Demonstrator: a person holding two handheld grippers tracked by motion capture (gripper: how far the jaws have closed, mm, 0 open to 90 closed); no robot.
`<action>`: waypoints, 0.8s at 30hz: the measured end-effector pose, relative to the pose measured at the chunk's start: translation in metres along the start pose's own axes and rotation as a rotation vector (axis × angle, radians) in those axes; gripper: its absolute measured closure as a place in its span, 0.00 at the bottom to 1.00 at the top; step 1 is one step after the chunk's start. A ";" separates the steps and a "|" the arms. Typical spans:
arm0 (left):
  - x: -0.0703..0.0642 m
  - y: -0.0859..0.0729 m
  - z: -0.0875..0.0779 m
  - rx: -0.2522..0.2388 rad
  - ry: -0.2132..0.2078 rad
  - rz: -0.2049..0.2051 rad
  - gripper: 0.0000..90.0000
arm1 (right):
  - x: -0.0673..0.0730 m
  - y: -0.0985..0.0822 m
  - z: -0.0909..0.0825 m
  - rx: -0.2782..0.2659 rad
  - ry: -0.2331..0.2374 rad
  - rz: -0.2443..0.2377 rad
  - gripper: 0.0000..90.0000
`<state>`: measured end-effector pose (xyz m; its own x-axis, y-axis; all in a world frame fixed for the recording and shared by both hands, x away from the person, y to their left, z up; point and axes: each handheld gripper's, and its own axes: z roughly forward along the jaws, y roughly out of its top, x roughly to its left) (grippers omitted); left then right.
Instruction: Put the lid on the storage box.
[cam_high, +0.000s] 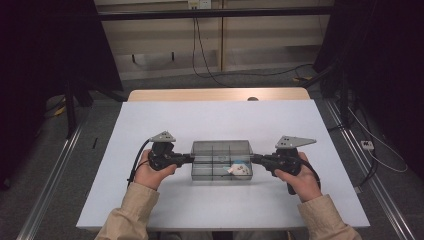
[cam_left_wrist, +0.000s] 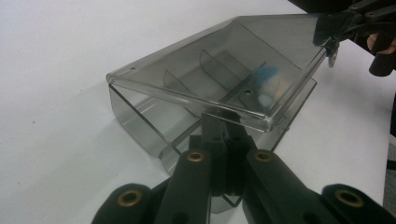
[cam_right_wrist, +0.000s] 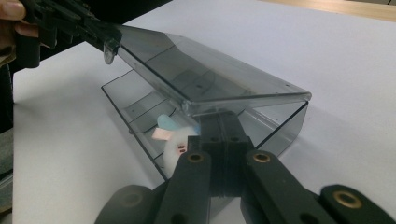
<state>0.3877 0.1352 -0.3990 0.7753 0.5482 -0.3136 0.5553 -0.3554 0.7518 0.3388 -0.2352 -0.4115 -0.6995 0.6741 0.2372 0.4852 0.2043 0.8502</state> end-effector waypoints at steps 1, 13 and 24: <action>0.000 0.000 0.000 -0.001 -0.004 -0.002 1.00 | 0.000 0.000 0.000 -0.001 -0.001 0.001 1.00; -0.003 -0.003 0.000 0.008 -0.008 0.005 1.00 | 0.000 -0.002 -0.003 0.006 -0.006 -0.009 1.00; -0.004 -0.011 0.001 0.030 -0.008 0.006 1.00 | 0.005 -0.009 -0.002 0.031 0.005 -0.015 1.00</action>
<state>0.3786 0.1367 -0.4067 0.7808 0.5403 -0.3138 0.5595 -0.3811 0.7360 0.3296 -0.2350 -0.4168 -0.7097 0.6669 0.2269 0.4905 0.2366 0.8387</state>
